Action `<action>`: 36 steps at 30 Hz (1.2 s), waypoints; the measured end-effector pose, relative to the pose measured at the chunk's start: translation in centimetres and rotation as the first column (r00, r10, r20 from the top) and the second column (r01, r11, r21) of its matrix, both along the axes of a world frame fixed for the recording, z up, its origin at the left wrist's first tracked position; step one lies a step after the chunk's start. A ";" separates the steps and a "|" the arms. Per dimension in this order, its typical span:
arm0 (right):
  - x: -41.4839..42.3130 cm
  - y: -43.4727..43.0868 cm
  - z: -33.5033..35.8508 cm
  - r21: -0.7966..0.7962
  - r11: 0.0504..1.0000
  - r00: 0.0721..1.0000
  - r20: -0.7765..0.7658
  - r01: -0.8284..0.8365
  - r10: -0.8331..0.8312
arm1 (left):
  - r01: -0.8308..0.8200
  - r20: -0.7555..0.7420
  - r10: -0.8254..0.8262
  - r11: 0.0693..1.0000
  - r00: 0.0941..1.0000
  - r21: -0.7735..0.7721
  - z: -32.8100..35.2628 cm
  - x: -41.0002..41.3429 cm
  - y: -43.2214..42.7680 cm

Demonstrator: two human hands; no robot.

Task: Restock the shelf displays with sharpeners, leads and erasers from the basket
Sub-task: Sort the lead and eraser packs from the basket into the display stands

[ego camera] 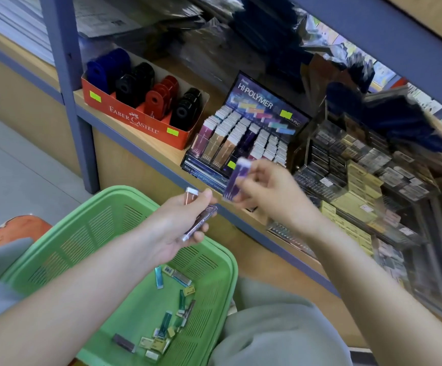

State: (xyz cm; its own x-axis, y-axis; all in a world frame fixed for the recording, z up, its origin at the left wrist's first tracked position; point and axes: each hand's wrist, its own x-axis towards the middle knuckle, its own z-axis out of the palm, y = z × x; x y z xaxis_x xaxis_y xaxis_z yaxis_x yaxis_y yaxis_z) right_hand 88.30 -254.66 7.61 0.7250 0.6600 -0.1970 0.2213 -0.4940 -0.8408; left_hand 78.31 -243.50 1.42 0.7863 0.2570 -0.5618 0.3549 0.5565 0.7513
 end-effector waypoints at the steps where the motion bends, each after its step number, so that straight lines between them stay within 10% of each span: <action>1: 0.5 0.3 0.6 0.067 0.996 0.998 0.017 0.058 -0.059 | -0.020 -0.017 0.019 1.000 1.000 -0.023 0.1 -0.1 0.2; 9: 7.6 3.0 0.2 0.253 0.926 0.839 0.404 0.281 -0.365 | -0.060 -0.026 0.056 0.984 0.998 -0.165 0.2 -0.3 1.3; 16: 11.5 4.0 -1.2 0.003 0.974 0.724 0.669 0.226 -0.170 | -0.069 0.019 0.074 0.982 0.997 -0.176 0.5 -0.1 1.9; 36: 11.7 5.8 -0.7 -0.395 0.877 0.514 0.831 0.273 0.214 | -0.098 0.079 0.110 0.984 0.991 -0.150 0.9 0.5 2.6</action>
